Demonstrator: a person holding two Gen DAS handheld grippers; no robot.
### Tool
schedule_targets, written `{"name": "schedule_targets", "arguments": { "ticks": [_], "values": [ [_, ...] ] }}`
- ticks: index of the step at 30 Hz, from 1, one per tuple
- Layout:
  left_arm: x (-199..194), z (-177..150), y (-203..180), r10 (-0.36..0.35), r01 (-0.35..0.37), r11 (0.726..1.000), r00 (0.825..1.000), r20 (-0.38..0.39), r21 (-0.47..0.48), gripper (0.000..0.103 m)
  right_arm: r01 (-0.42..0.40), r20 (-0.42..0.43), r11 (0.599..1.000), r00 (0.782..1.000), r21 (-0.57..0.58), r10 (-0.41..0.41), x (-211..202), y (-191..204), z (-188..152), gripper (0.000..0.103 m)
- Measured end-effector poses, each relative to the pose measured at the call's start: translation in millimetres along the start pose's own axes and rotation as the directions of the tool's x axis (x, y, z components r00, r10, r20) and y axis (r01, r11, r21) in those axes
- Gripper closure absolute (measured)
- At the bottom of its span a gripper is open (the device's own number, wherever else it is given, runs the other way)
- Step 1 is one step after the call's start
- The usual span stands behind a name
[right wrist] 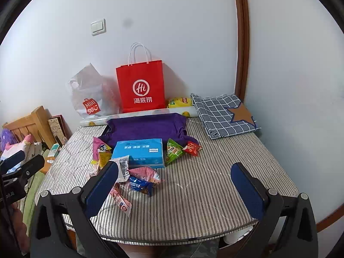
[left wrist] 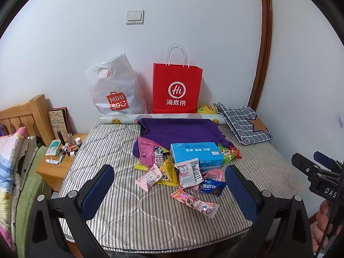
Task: Organize snacks
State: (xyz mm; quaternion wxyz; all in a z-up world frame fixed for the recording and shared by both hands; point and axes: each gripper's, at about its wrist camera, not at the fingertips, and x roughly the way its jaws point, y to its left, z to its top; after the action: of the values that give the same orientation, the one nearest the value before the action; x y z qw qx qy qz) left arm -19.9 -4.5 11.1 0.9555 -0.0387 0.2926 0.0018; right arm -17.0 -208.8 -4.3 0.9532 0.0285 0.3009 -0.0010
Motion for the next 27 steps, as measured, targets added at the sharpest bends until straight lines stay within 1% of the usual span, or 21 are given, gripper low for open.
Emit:
{"name": "schedule_targets", "arguments": {
  "ticks": [14,18,21,24,27],
  "values": [
    [0.1,-1.5,-1.3,-0.009,0.009,1.000,1.000,-0.002,-0.002,0.000,0.002,0.004,1.000,1.000,-0.004,-0.002,-1.8,0.6,-2.2,0.000],
    [1.1,-0.9,-1.0,0.008,-0.008,1.000,1.000,-0.005,0.003,0.000,0.006,0.009,1.000,1.000,-0.003,-0.006,-1.8,1.3,-0.8,0.000],
    [2.6,-0.7,-0.1,0.008,-0.008,1.000,1.000,-0.008,0.003,0.000,-0.012,-0.010,1.000,1.000,0.002,0.012,0.9,1.1,-0.5,0.000],
    [6.5,-1.7,1.9,0.010,-0.010,1.000,1.000,-0.022,-0.006,0.000,-0.009,-0.009,1.000,1.000,0.007,0.009,4.2,1.7,-1.3,0.000],
    [14.0,-5.0,3.5,0.013,-0.013,1.000,0.999,-0.039,-0.008,0.000,-0.024,-0.007,1.000,1.000,-0.011,0.024,10.4,4.6,-4.4,0.000]
  ]
}}
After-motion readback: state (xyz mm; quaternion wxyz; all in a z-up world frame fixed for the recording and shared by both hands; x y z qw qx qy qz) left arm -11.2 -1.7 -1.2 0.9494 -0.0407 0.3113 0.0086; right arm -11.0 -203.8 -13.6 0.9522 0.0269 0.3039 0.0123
